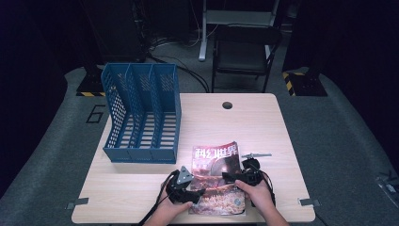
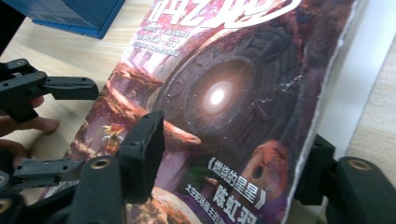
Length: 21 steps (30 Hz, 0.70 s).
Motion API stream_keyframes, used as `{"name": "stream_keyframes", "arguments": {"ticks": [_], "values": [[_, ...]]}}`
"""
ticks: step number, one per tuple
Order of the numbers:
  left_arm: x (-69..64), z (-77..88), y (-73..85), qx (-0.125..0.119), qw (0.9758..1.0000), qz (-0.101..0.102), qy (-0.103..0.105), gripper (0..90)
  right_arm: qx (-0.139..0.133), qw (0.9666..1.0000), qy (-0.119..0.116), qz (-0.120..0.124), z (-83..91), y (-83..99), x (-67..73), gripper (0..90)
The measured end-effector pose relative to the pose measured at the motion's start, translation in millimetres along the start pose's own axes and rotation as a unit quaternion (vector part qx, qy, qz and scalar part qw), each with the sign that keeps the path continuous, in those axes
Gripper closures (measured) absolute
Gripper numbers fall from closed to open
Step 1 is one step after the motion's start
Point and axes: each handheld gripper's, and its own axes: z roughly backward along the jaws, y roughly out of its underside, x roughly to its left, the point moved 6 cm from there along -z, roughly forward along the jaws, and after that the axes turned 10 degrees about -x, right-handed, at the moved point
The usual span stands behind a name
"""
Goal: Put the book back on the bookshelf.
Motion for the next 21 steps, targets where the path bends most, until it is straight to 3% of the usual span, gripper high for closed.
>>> {"name": "stream_keyframes", "arguments": {"ticks": [5,10,21], "values": [[-0.2,-0.2,0.1,-0.002,1.0,0.001,-0.001,22.8,0.004,0.9999,-0.008,0.007,-1.0,0.4,2.6,29.0],[-0.1,0.2,0.1,0.001,1.0,0.0,0.001,22.8,0.004,0.9998,-0.01,0.016,-1.2,0.4,2.3,29.8],[0.1,-0.3,-0.1,-0.003,1.0,0.0,-0.002,22.8,0.004,0.9999,0.004,0.011,1.8,-0.6,-6.4,52.7]]}}
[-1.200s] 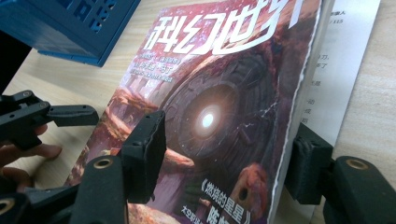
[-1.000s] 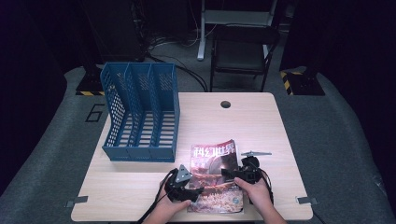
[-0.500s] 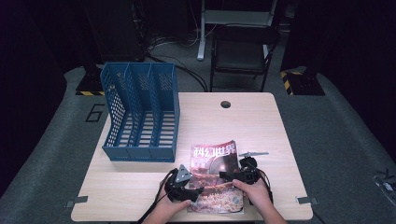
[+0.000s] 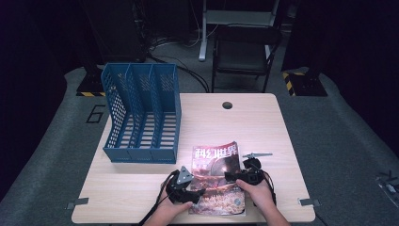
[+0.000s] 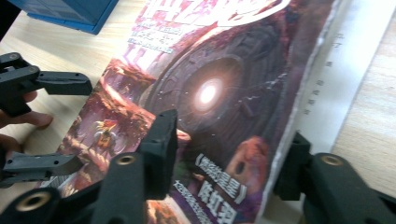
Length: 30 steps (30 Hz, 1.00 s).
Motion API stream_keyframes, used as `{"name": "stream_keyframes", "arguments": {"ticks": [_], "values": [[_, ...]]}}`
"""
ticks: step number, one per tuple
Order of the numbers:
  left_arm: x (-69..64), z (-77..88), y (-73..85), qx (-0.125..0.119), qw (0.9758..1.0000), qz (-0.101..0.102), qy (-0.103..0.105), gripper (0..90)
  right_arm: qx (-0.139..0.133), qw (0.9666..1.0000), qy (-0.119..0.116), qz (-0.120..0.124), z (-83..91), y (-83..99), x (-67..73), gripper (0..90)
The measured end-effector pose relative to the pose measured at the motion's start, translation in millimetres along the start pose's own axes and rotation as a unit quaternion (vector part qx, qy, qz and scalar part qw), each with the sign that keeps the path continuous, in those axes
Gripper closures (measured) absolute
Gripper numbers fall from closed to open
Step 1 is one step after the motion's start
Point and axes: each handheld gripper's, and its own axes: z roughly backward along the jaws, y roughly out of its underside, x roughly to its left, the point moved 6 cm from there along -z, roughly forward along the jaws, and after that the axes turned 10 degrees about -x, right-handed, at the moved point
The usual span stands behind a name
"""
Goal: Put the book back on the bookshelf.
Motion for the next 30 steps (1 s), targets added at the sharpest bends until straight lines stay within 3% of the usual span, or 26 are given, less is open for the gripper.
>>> {"name": "stream_keyframes", "arguments": {"ticks": [5,21,22,25,30], "values": [[0.0,0.0,0.0,0.0,1.0,0.0,0.0,22.8,0.004,0.9999,-0.004,-0.012,0.8,0.6,-0.5,55.9],[-0.1,0.0,0.1,0.0,1.0,0.001,0.0,22.8,0.014,0.9995,-0.027,-0.005,0.1,2.5,0.5,61.0],[-0.2,0.0,0.1,0.0,1.0,0.001,0.0,22.8,0.019,0.9994,-0.026,-0.016,0.8,3.2,2.5,60.9],[-0.1,0.0,0.0,0.0,1.0,0.0,0.0,22.8,0.021,0.9993,-0.027,-0.016,0.9,3.5,2.6,61.2],[0.0,0.0,0.0,0.0,1.0,0.001,0.0,22.8,0.017,0.9994,-0.028,-0.006,0.7,3.4,-0.2,64.7]]}}
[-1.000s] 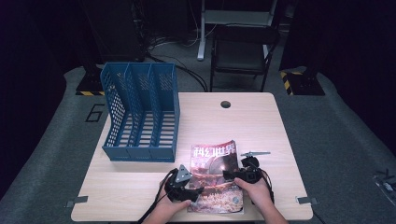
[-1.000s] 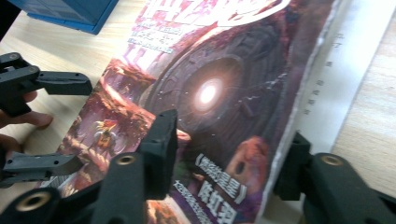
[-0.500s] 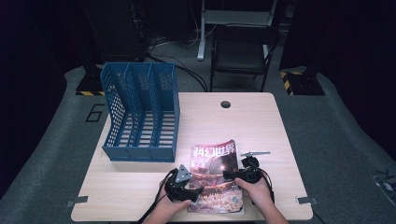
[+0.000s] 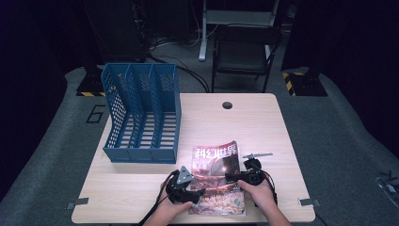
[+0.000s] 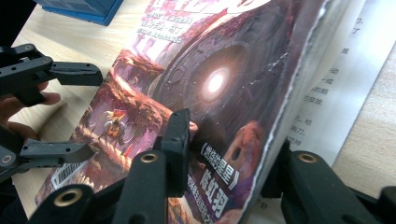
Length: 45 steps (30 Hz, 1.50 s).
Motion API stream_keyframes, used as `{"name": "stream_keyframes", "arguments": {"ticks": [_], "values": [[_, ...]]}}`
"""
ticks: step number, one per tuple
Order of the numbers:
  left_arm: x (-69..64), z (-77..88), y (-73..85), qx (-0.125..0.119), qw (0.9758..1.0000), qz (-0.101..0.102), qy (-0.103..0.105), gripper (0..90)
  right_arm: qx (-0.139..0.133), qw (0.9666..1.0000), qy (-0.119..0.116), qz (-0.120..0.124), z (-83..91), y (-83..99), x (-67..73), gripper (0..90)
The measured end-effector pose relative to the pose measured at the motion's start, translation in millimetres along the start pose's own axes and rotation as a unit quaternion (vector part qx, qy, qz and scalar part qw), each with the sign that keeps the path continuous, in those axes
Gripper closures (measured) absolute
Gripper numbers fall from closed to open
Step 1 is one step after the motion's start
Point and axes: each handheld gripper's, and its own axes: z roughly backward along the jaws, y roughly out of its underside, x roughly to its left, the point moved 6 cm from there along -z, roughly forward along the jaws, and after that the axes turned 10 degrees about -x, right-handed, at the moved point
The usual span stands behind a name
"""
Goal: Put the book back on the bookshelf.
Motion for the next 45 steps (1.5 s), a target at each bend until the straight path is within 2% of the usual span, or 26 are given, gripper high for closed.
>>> {"name": "stream_keyframes", "arguments": {"ticks": [5,7,10,11,13,14,15,18,24,26,29,30,33,34,36,37,41,42,45], "values": [[-0.1,0.1,0.1,0.0,1.0,0.001,0.001,22.8,0.001,0.9999,-0.006,-0.009,2.1,-0.1,1.3,72.8],[-0.2,0.2,0.2,0.001,1.0,0.002,0.002,22.9,-0.002,0.9999,-0.009,0.007,2.6,-0.9,1.0,75.6],[0.6,0.4,-0.1,-0.002,1.0,0.002,0.004,23.1,-0.002,0.9999,-0.011,0.005,3.5,-0.7,2.5,77.1],[0.7,0.7,-0.1,-0.001,1.0,0.003,0.006,23.2,-0.005,0.9998,-0.013,0.013,3.6,-1.0,2.0,77.8],[1.3,1.0,-0.1,-0.001,1.0,0.003,0.004,25.0,-0.007,0.9998,-0.012,0.011,5.6,-0.6,5.7,80.2],[2.3,1.3,0.0,0.0,1.0,0.001,0.002,25.5,-0.013,0.9996,-0.013,0.02,5.8,-1.3,5.4,80.9],[1.5,0.6,-0.4,-0.004,0.9999,0.01,0.002,25.9,-0.015,0.9995,-0.014,0.023,6.4,-1.5,6.3,81.6],[3.7,0.9,-1.2,0.0,1.0,0.003,0.003,26.6,-0.021,0.9992,-0.013,0.031,7.4,-1.6,8.1,82.9],[3.2,1.3,-1.3,0.004,1.0,0.007,0.005,26.8,-0.027,0.999,-0.014,0.033,8.7,-1.6,9.9,84.0],[4.0,1.6,-1.4,0.006,1.0,0.003,0.004,26.8,-0.03,0.9988,-0.015,0.034,9.5,-2.1,11.3,84.3],[4.4,2.0,-1.6,0.009,0.9999,0.003,0.006,26.8,-0.035,0.9982,-0.017,0.045,9.9,-2.7,12.4,84.5],[4.6,2.0,-1.7,0.009,0.9999,0.004,0.006,26.8,-0.034,0.9985,-0.015,0.039,10.3,-2.4,13.9,84.6],[5.2,1.5,-2.1,0.007,0.9999,0.007,0.006,26.7,-0.04,0.9977,-0.017,0.052,10.7,-2.9,14.7,84.6],[5.6,2.1,-2.1,0.011,0.9999,0.007,0.007,26.8,-0.045,0.9964,-0.019,0.069,11.1,-3.9,15.4,84.6],[5.2,2.2,-2.1,0.013,0.9998,0.011,0.013,26.8,-0.046,0.9964,-0.019,0.069,11.2,-4.1,16.5,84.6],[5.6,1.5,-2.2,0.008,0.9999,0.012,0.007,26.8,-0.046,0.9962,-0.019,0.072,11.3,-4.3,16.9,84.6],[8.2,3.1,-2.8,0.017,0.9998,0.008,0.011,27.4,-0.05,0.9958,-0.018,0.075,11.4,-4.5,18.4,84.5],[8.4,2.2,-3.0,0.011,0.9999,0.009,0.008,27.5,-0.051,0.9954,-0.018,0.079,11.3,-4.7,18.7,84.5],[9.0,2.2,-3.5,0.014,0.9998,0.008,0.009,27.8,-0.052,0.9948,-0.015,0.086,12.0,-4.5,20.4,84.5]]}}
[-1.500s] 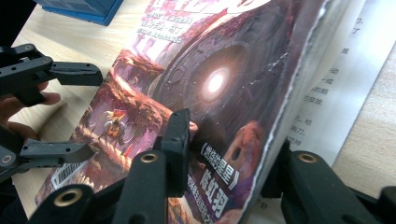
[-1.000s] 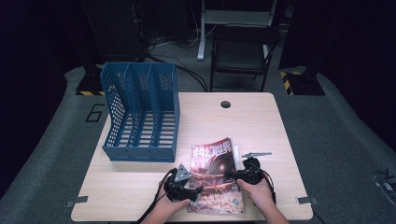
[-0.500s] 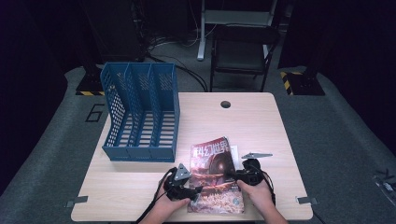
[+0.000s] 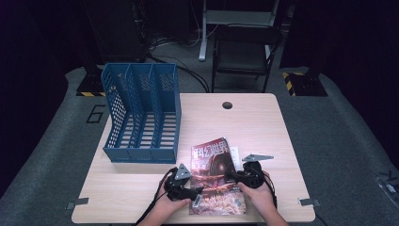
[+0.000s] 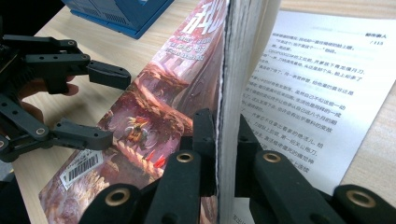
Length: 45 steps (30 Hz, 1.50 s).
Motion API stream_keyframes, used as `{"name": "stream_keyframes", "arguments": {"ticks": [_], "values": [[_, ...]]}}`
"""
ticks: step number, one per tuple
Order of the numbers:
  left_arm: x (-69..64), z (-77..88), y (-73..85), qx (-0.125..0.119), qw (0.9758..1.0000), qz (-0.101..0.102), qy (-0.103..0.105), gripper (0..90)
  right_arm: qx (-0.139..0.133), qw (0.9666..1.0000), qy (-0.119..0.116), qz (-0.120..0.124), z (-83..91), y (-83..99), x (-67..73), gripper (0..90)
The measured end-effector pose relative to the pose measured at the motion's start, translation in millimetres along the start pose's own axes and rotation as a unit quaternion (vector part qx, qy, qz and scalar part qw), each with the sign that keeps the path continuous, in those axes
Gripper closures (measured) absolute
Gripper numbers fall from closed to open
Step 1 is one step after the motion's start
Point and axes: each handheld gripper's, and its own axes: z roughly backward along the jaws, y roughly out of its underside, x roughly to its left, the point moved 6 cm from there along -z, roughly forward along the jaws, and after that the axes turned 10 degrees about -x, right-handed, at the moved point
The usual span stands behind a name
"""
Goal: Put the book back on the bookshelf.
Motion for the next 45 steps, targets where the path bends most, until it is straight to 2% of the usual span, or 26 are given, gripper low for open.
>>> {"name": "stream_keyframes", "arguments": {"ticks": [2,6,10,14,17,20,21,26,28,33,38,43,45], "values": [[0.1,0.9,-0.1,0.008,0.9999,0.003,0.006,28.2,-0.002,1.0,0.001,0.008,-0.7,-0.4,0.4,84.4],[1.8,0.8,-0.6,0.01,0.9999,-0.001,0.004,28.5,-0.002,1.0,0.0,0.009,-0.3,-0.2,0.7,84.4],[2.5,-0.2,-1.3,0.004,1.0,0.007,0.003,28.0,-0.007,0.9999,0.001,0.011,0.4,-0.6,2.1,84.7],[3.3,-0.2,-1.5,0.009,0.9998,0.006,0.014,25.5,-0.014,0.9998,0.0,0.012,1.7,-1.2,2.9,84.9],[3.6,-0.9,-1.8,0.011,0.9998,0.006,0.013,20.6,-0.019,0.9998,0.0,0.006,3.1,-1.1,3.8,84.9],[5.6,-2.3,-2.6,0.008,0.9998,0.016,0.012,15.4,-0.029,0.9995,-0.005,0.007,5.8,-2.4,5.8,85.0],[6.3,-2.1,-3.1,0.01,0.9996,0.021,0.018,15.0,-0.033,0.9994,-0.006,0.01,6.6,-3.0,6.6,85.0],[9.5,-4.2,-5.1,0.003,0.9989,0.043,0.02,11.9,-0.057,0.998,-0.012,0.023,12.3,-5.8,11.4,85.0],[10.6,-5.7,-6.3,0.001,0.9985,0.05,0.024,11.3,-0.059,0.998,-0.013,0.018,13.4,-5.7,12.6,85.0],[10.9,-8.0,-10.9,-0.001,0.9974,0.056,0.045,11.2,-0.073,0.9968,-0.02,0.024,18.3,-7.0,15.2,85.0],[10.1,-13.6,-15.2,-0.008,0.995,0.077,0.064,11.2,-0.083,0.996,-0.026,0.023,21.5,-8.2,18.9,85.1],[9.9,-17.5,-20.2,-0.017,0.9933,0.085,0.076,13.5,-0.087,0.9952,-0.036,0.027,24.3,-9.4,21.3,85.1],[10.6,-19.3,-22.2,-0.023,0.9936,0.083,0.073,13.5,-0.088,0.995,-0.038,0.028,24.4,-9.7,21.6,85.0]]}}
